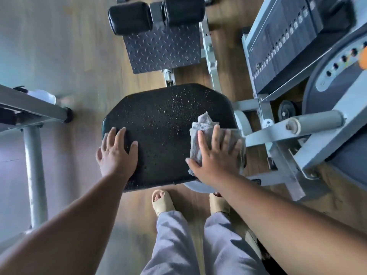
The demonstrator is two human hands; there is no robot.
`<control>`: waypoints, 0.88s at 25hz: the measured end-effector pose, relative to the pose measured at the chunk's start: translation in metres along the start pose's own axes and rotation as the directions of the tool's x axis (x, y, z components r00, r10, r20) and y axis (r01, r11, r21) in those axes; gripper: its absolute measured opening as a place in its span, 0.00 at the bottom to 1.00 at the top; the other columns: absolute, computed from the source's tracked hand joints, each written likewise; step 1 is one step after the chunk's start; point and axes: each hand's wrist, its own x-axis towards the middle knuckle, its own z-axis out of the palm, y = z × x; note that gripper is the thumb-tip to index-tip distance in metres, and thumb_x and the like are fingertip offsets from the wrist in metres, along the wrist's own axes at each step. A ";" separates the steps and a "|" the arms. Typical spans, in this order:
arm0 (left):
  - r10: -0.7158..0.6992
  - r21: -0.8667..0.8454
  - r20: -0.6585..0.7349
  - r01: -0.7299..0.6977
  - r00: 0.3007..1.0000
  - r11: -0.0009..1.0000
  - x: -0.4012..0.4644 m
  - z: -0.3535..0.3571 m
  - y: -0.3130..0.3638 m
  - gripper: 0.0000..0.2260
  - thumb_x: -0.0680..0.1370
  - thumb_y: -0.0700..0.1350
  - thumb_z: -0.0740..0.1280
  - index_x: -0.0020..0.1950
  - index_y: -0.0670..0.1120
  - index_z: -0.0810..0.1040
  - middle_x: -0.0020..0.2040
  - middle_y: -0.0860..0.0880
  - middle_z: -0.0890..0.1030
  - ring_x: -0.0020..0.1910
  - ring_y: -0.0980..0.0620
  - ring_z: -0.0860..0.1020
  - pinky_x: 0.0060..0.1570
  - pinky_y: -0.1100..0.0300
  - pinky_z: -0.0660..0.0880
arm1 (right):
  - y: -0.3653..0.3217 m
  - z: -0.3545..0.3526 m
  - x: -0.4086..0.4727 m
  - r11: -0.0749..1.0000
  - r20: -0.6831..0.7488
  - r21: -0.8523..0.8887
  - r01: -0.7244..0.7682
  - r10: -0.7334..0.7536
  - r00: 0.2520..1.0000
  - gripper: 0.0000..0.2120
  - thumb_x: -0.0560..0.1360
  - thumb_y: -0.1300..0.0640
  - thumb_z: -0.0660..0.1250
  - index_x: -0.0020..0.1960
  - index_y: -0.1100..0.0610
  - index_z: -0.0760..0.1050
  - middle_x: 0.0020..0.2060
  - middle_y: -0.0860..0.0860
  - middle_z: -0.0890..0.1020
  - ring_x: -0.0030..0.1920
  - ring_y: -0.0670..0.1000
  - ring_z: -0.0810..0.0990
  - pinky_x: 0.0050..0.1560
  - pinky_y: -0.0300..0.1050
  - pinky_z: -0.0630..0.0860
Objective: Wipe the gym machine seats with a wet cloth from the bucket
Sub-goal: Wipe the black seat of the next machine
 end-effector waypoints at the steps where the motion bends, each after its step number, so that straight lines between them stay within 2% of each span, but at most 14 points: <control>1: -0.010 0.020 -0.002 0.010 1.000 1.000 0.000 0.006 -0.002 0.26 0.80 0.61 0.57 0.77 0.59 0.60 0.80 0.53 0.57 0.79 0.51 0.53 0.75 0.45 0.53 | -0.001 0.004 0.011 0.999 -0.042 -0.041 0.029 -0.031 0.999 0.39 0.75 0.27 0.44 0.79 0.41 0.34 0.79 0.57 0.32 0.78 0.66 0.34 0.72 0.73 0.35; 2: -0.013 0.028 -0.011 0.014 1.000 1.000 0.002 0.012 -0.004 0.27 0.80 0.63 0.55 0.78 0.60 0.57 0.81 0.54 0.54 0.79 0.53 0.51 0.75 0.46 0.51 | 0.002 0.003 0.025 0.998 -0.072 -0.052 0.043 -0.046 0.996 0.38 0.75 0.27 0.42 0.80 0.41 0.35 0.79 0.56 0.33 0.79 0.65 0.35 0.72 0.73 0.35; 6: -0.001 0.039 -0.059 0.003 0.998 0.999 0.011 0.025 -0.006 0.28 0.79 0.64 0.54 0.79 0.60 0.55 0.82 0.55 0.51 0.80 0.55 0.47 0.77 0.49 0.46 | -0.011 -0.006 0.065 0.997 -0.147 0.018 -0.078 0.080 0.986 0.34 0.78 0.33 0.44 0.81 0.40 0.40 0.81 0.55 0.39 0.80 0.64 0.40 0.74 0.72 0.39; 7: 0.008 0.042 -0.060 -0.005 0.998 0.999 0.012 0.026 -0.008 0.28 0.79 0.64 0.54 0.79 0.60 0.55 0.82 0.55 0.51 0.80 0.55 0.47 0.77 0.49 0.46 | -0.021 -0.003 0.060 1.000 -0.188 0.021 -0.015 0.019 0.982 0.33 0.78 0.35 0.47 0.81 0.41 0.45 0.81 0.56 0.44 0.80 0.65 0.45 0.74 0.72 0.41; 9: 0.022 0.048 -0.063 -0.019 0.998 0.999 0.014 0.027 -0.010 0.29 0.79 0.64 0.55 0.79 0.60 0.54 0.82 0.55 0.50 0.80 0.55 0.46 0.77 0.49 0.46 | -0.029 0.010 0.033 0.962 -0.242 -0.055 0.267 -0.272 0.931 0.32 0.77 0.40 0.54 0.80 0.43 0.57 0.81 0.56 0.54 0.79 0.63 0.54 0.74 0.70 0.49; 10: 0.026 0.050 -0.063 -0.023 0.998 0.998 0.015 0.027 -0.011 0.29 0.79 0.64 0.55 0.79 0.60 0.54 0.82 0.55 0.50 0.80 0.55 0.46 0.77 0.48 0.46 | -0.016 0.016 0.020 0.916 -0.220 -0.098 0.388 -0.401 0.889 0.31 0.77 0.41 0.56 0.79 0.43 0.60 0.81 0.54 0.57 0.79 0.62 0.56 0.75 0.68 0.52; 11: 0.027 0.053 -0.064 -0.024 0.998 0.998 0.016 0.027 -0.011 0.29 0.79 0.63 0.55 0.79 0.60 0.54 0.82 0.55 0.51 0.80 0.55 0.47 0.77 0.48 0.46 | 0.004 0.018 0.014 0.884 -0.188 -0.127 0.449 -0.466 0.864 0.30 0.77 0.42 0.56 0.79 0.43 0.61 0.80 0.53 0.59 0.79 0.60 0.58 0.75 0.66 0.54; 13: 0.030 0.052 -0.067 -0.027 0.997 0.998 0.016 0.028 -0.010 0.29 0.78 0.64 0.55 0.79 0.60 0.55 0.82 0.54 0.51 0.80 0.54 0.47 0.77 0.48 0.47 | 0.042 0.009 0.026 0.917 -0.200 -0.148 0.370 -0.394 0.897 0.29 0.79 0.43 0.54 0.79 0.45 0.62 0.80 0.53 0.60 0.79 0.60 0.59 0.76 0.64 0.55; 15: 0.031 0.049 -0.073 -0.028 0.997 0.998 0.016 0.028 -0.009 0.30 0.77 0.64 0.54 0.78 0.60 0.55 0.82 0.54 0.52 0.80 0.54 0.48 0.77 0.48 0.47 | 0.047 -0.008 0.062 0.988 -0.285 -0.092 0.127 -0.149 0.947 0.29 0.79 0.44 0.51 0.79 0.46 0.60 0.80 0.55 0.58 0.79 0.62 0.57 0.76 0.63 0.54; 17: 0.034 0.049 -0.081 -0.030 0.996 0.998 0.018 0.028 -0.009 0.30 0.76 0.64 0.54 0.78 0.60 0.56 0.82 0.54 0.52 0.80 0.53 0.49 0.77 0.48 0.48 | 0.011 -0.019 0.096 0.999 -0.257 0.010 -0.052 0.053 0.965 0.30 0.79 0.43 0.48 0.80 0.44 0.53 0.81 0.54 0.52 0.80 0.61 0.50 0.77 0.64 0.47; 18: 0.032 0.050 -0.082 -0.028 0.996 0.998 0.018 0.028 -0.009 0.30 0.76 0.64 0.54 0.78 0.60 0.56 0.81 0.53 0.52 0.80 0.53 0.49 0.77 0.48 0.48 | -0.010 -0.018 0.101 0.999 -0.237 0.004 -0.033 0.033 0.971 0.30 0.79 0.41 0.47 0.81 0.43 0.50 0.82 0.54 0.49 0.80 0.61 0.48 0.77 0.65 0.44; 19: 0.034 0.052 -0.085 -0.029 0.996 0.998 0.018 0.028 -0.009 0.30 0.76 0.64 0.54 0.78 0.60 0.57 0.81 0.53 0.52 0.80 0.53 0.49 0.77 0.47 0.49 | -0.025 -0.013 0.097 0.997 -0.232 -0.038 0.069 -0.076 0.970 0.30 0.80 0.40 0.47 0.81 0.43 0.50 0.82 0.54 0.49 0.80 0.61 0.48 0.77 0.65 0.43; 21: 0.038 0.054 -0.091 -0.033 0.995 0.998 0.018 0.028 -0.009 0.30 0.76 0.64 0.54 0.78 0.59 0.57 0.81 0.53 0.53 0.80 0.53 0.49 0.77 0.47 0.49 | -0.019 0.000 0.070 0.929 -0.183 -0.154 0.338 -0.363 0.914 0.30 0.80 0.40 0.49 0.81 0.43 0.54 0.81 0.53 0.53 0.80 0.60 0.51 0.77 0.64 0.47; 22: 0.040 0.051 -0.093 -0.035 0.995 0.998 0.018 0.027 -0.008 0.30 0.76 0.64 0.54 0.78 0.60 0.57 0.81 0.53 0.53 0.80 0.53 0.49 0.77 0.47 0.49 | -0.002 0.005 0.056 0.888 -0.170 -0.176 0.425 -0.453 0.875 0.29 0.80 0.41 0.51 0.81 0.44 0.56 0.81 0.52 0.55 0.80 0.58 0.53 0.77 0.63 0.50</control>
